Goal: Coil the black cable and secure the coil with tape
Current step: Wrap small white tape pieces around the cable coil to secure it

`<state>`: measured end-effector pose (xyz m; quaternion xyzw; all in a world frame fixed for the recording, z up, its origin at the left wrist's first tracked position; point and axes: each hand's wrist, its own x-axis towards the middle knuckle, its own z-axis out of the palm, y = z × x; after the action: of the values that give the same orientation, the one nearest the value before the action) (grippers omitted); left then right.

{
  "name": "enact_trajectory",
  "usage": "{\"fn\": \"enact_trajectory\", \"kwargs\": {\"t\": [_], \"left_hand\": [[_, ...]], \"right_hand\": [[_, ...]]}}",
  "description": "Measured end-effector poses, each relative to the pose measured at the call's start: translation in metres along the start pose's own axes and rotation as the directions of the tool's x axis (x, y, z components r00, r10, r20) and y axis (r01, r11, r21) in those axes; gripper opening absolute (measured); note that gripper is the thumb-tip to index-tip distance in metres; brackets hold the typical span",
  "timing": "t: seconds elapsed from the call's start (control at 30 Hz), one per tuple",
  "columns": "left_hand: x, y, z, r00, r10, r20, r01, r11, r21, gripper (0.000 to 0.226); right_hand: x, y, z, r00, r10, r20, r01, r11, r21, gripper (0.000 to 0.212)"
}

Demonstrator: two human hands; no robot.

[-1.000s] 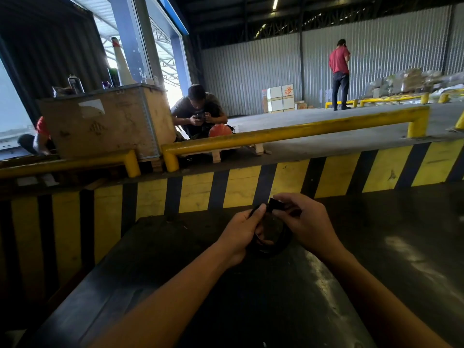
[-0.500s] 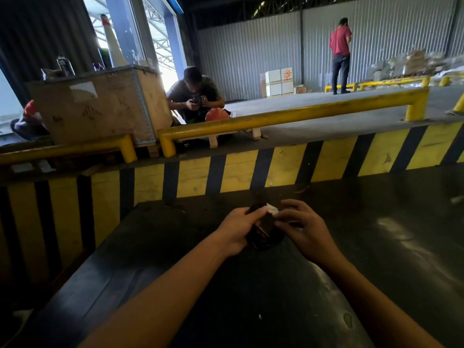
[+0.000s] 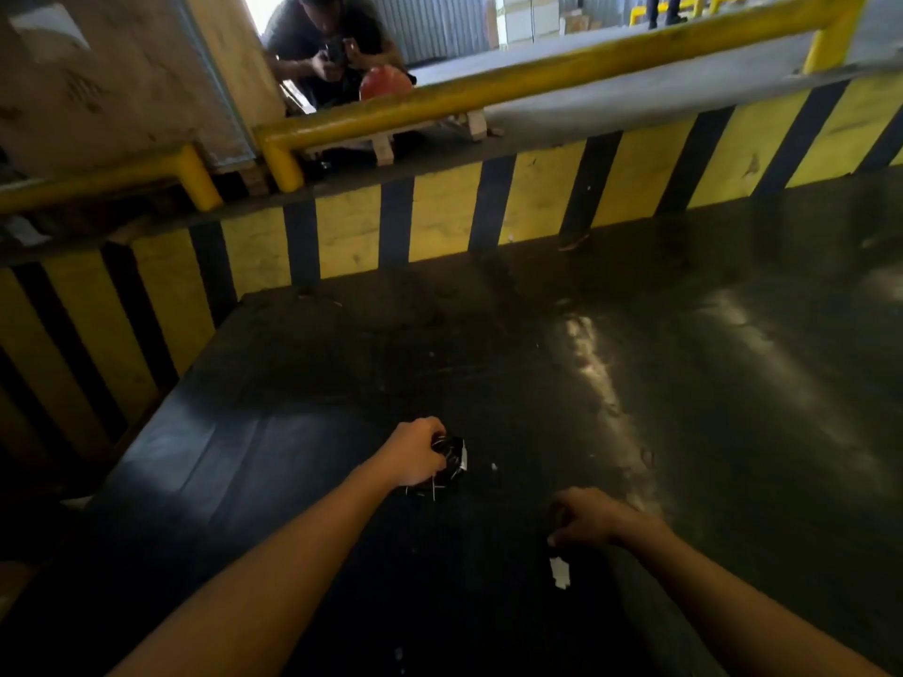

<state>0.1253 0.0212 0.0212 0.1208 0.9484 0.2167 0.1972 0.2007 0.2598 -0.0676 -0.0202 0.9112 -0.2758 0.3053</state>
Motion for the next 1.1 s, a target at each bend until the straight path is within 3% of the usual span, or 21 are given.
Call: {"fn": "enact_trajectory", "kwargs": {"t": [0.2,0.33,0.47,0.53,0.67,0.77,0.87,0.93,1.1], "left_hand": [[-0.007,-0.021,0.033,0.987,-0.036,0.156,0.053,0.993,-0.109,0.039],[-0.008,-0.02,0.039,0.981,-0.056,0.185,0.11,0.948,-0.3,0.037],[-0.008,-0.014,0.036,0.986,-0.031,0.166,0.114,0.846,-0.52,0.039],[-0.007,-0.009,0.031,0.991,-0.012,0.132,0.091,0.791,-0.605,0.04],[-0.001,0.014,0.014,0.995,0.069,0.077,0.013,0.656,-0.754,0.042],[0.003,0.038,-0.009,0.991,0.122,0.06,-0.023,0.588,-0.809,0.032],[0.007,0.06,-0.033,0.984,0.164,0.063,-0.038,0.55,-0.835,0.018],[0.01,0.073,-0.049,0.978,0.192,0.08,-0.043,0.564,-0.824,0.024],[0.014,0.093,-0.078,0.959,0.257,0.121,-0.08,0.65,-0.755,0.04]], "right_hand": [[0.008,0.01,0.028,0.999,-0.051,0.018,0.053,0.992,-0.117,0.044],[0.014,0.014,0.037,1.0,-0.029,-0.007,0.029,0.995,-0.1,0.026],[0.018,0.015,0.038,1.0,-0.017,-0.025,0.017,1.0,-0.002,0.016],[0.018,0.013,0.026,0.991,-0.05,-0.121,0.061,0.994,0.088,0.014],[0.011,-0.011,-0.032,0.883,-0.071,-0.464,0.218,0.937,0.272,0.015],[-0.004,-0.043,-0.083,0.778,-0.16,-0.608,0.4,0.872,0.283,0.017],[-0.027,-0.071,-0.123,0.689,-0.278,-0.67,0.514,0.839,0.18,0.022],[-0.04,-0.085,-0.144,0.64,-0.319,-0.699,0.524,0.847,0.094,0.023],[-0.062,-0.111,-0.173,0.623,-0.435,-0.65,0.508,0.857,-0.087,0.023]]}}
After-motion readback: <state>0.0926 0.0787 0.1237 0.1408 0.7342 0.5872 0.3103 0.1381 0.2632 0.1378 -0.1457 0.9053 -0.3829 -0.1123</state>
